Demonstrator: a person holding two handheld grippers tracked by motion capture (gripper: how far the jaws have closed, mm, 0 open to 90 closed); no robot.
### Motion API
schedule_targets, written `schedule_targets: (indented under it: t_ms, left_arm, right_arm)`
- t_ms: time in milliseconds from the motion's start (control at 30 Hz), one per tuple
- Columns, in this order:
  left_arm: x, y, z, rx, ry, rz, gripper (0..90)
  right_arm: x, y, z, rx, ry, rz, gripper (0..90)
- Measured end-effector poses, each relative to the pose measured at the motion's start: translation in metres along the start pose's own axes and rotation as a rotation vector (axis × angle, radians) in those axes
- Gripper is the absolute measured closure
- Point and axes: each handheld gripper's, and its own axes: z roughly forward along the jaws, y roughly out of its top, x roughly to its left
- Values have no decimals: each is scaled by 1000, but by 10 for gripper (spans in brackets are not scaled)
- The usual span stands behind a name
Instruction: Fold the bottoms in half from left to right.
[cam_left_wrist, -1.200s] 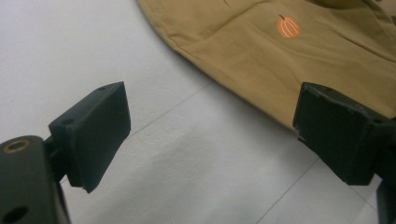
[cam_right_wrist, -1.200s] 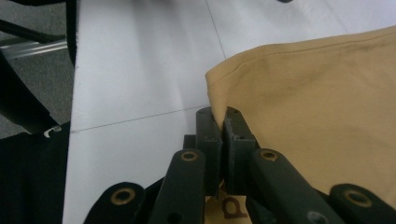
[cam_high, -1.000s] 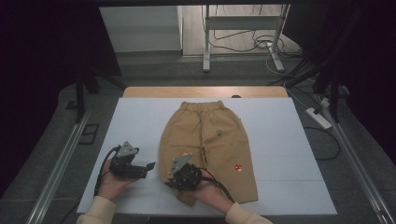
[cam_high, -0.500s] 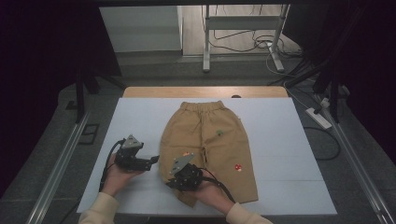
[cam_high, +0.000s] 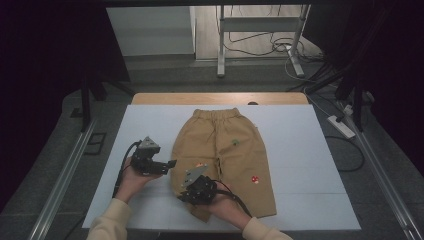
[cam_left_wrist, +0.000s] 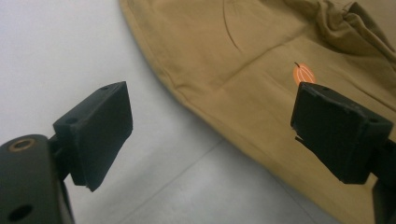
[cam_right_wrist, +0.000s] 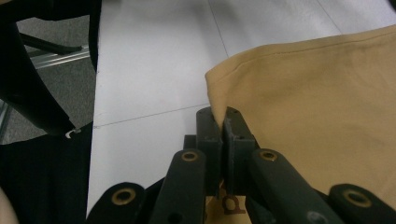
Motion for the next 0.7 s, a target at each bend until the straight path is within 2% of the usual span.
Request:
schedule_targets:
  t_ms: [167, 700]
  left_arm:
    - [2, 10, 7, 10, -7, 11, 128]
    - [11, 32, 28, 28, -18, 8, 131]
  right_arm:
    - [0, 0, 0, 2, -1, -1, 865]
    - [0, 0, -1, -2, -2, -3, 864]
